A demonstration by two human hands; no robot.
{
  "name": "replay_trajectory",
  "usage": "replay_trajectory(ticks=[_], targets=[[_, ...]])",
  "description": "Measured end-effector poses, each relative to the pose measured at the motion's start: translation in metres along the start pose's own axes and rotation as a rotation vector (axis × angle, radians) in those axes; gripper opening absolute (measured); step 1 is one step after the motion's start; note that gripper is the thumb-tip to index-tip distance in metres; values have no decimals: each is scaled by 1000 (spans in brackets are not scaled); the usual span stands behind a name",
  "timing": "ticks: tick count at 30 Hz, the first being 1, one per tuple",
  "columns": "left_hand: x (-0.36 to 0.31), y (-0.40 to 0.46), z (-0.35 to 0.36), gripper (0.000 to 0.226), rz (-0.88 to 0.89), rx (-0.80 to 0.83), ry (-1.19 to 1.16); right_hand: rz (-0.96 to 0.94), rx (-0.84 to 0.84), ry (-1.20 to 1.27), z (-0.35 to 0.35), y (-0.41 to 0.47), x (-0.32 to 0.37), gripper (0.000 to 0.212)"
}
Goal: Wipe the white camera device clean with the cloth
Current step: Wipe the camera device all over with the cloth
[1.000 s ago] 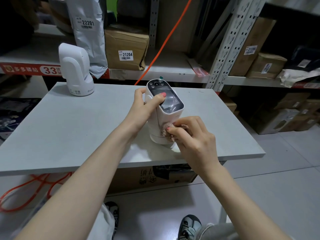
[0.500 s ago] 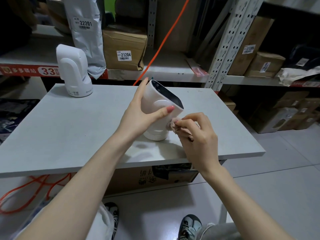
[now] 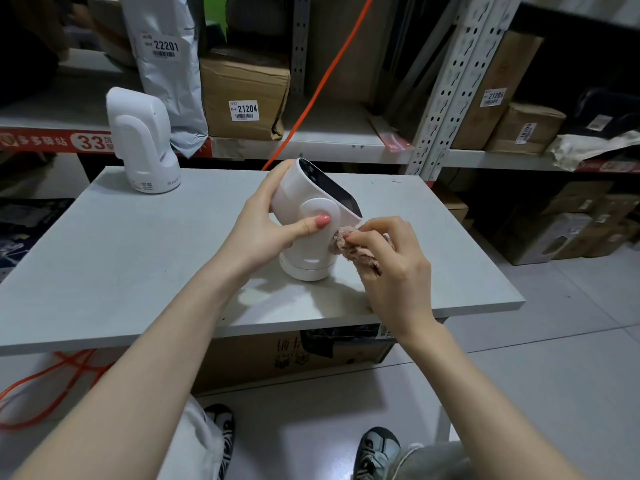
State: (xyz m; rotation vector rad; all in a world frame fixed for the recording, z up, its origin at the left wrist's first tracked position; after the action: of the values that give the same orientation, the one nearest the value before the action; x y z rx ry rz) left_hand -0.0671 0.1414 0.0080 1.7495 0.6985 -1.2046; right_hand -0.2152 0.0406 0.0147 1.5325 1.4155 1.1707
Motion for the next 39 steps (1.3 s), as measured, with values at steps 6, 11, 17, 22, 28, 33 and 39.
replay_trajectory(ticks=[6, 11, 17, 22, 28, 33, 39], targets=[[-1, 0, -1, 72, 10, 7, -25, 24, -129, -32, -11, 19, 6, 20], [1, 0, 0, 73, 7, 25, -29, -69, -130, -53, -10, 11, 10, 9], [2, 1, -1, 73, -10, 36, -25, -202, -96, -134, -9, 6, 17, 12], [2, 1, 0, 70, -6, 53, -34, -121, -192, -113, -16, 24, 17, 10], [0, 1, 2, 69, 8, 66, -45, -52, -161, -89, -13, 15, 15, 10], [2, 0, 1, 71, 7, 67, -40, -67, -63, -96, -5, -1, 14, 8], [2, 2, 0, 74, 34, 57, 2, -28, -94, -74, -8, 14, 14, 8]])
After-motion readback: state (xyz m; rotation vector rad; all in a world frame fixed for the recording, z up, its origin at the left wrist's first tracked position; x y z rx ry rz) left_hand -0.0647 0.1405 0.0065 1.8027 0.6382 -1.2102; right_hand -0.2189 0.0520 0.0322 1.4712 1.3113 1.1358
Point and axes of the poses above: each hand's wrist, its own y-axis towards the middle knuckle, its own z-axis out of the palm, x = y × z, the point moved 9 cm from there along y, towards the middle knuckle, and after that the axes turned 10 degrees about -x, right-handed, at the moved point
